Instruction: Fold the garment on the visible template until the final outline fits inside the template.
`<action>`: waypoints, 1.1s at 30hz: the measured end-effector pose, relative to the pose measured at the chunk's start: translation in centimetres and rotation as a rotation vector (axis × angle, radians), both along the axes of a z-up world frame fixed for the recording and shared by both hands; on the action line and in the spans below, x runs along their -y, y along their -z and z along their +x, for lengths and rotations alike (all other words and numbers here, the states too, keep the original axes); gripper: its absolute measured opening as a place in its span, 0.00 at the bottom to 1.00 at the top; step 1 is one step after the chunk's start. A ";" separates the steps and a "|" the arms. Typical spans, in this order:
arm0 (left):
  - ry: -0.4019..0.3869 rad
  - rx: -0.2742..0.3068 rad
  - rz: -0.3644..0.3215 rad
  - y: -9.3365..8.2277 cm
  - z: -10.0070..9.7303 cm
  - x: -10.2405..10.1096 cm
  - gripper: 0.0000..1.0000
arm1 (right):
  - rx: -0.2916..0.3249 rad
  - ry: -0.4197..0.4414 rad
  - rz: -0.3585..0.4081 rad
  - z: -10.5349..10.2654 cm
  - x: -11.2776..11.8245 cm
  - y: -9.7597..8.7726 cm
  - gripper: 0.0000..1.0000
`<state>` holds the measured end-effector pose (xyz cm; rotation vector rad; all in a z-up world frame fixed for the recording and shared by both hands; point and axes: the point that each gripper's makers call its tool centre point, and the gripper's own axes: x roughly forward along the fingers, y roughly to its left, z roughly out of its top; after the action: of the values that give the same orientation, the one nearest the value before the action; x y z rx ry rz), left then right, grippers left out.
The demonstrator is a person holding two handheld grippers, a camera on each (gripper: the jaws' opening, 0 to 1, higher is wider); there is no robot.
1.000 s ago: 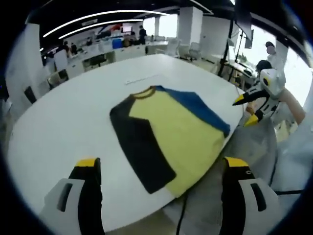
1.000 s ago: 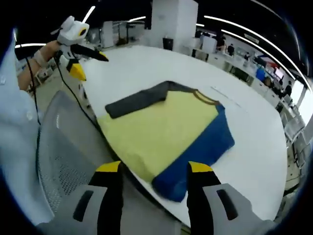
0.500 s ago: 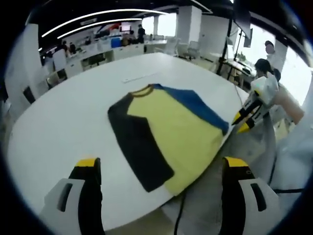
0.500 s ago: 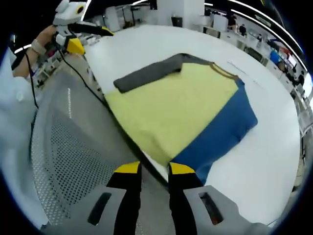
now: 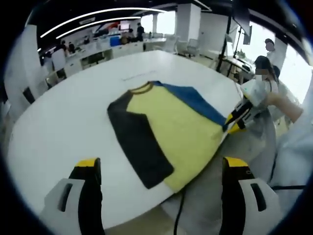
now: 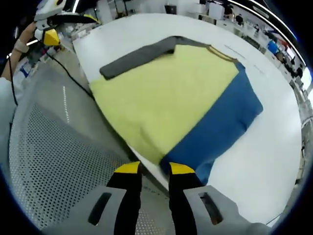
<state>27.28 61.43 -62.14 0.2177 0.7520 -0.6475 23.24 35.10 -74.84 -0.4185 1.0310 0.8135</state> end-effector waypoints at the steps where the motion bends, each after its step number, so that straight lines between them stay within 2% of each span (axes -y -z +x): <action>1: 0.000 0.000 0.000 0.0 0.0 0.0 1.00 | -0.001 0.000 -0.005 0.1 0.0 0.3 0.21; 10: 0.010 -0.009 -0.007 0.1 -0.2 0.2 1.00 | -0.014 0.011 -0.022 0.6 0.0 1.2 0.20; 20: -0.001 -0.008 -0.010 0.0 -0.1 -0.1 0.99 | 0.002 0.005 -0.050 0.9 0.4 1.9 0.16; 24: 0.007 -0.021 -0.005 0.3 -0.4 0.0 0.99 | 0.019 0.023 -0.047 1.4 1.0 1.9 0.09; 33: 0.003 -0.017 -0.015 0.1 -0.3 0.1 0.99 | 0.021 0.032 -0.024 1.6 1.1 1.9 0.07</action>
<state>26.94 61.33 -62.22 0.2002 0.7629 -0.6583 24.84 34.02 -76.78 -0.4298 1.0262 0.7673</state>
